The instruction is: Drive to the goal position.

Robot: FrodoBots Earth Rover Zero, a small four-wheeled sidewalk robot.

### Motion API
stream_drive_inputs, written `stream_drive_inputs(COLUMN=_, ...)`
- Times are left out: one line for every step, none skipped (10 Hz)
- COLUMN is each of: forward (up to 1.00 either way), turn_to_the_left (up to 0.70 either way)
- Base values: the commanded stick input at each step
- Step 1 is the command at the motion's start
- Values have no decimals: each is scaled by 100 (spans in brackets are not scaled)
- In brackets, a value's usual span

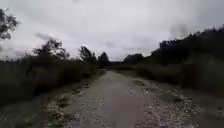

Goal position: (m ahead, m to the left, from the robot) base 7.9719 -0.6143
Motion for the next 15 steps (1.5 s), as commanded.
stream_drive_inputs(forward=70, turn_to_the_left=0)
stream_drive_inputs(forward=70, turn_to_the_left=0)
stream_drive_inputs(forward=70, turn_to_the_left=0)
stream_drive_inputs(forward=70, turn_to_the_left=0)
stream_drive_inputs(forward=70, turn_to_the_left=0)
stream_drive_inputs(forward=70, turn_to_the_left=0)
stream_drive_inputs(forward=70, turn_to_the_left=0)
stream_drive_inputs(forward=70, turn_to_the_left=0)
stream_drive_inputs(forward=70, turn_to_the_left=0)
stream_drive_inputs(forward=70, turn_to_the_left=0)
stream_drive_inputs(forward=70, turn_to_the_left=0)
stream_drive_inputs(forward=70, turn_to_the_left=0)
stream_drive_inputs(forward=70, turn_to_the_left=0)
stream_drive_inputs(forward=70, turn_to_the_left=0)
stream_drive_inputs(forward=70, turn_to_the_left=0)
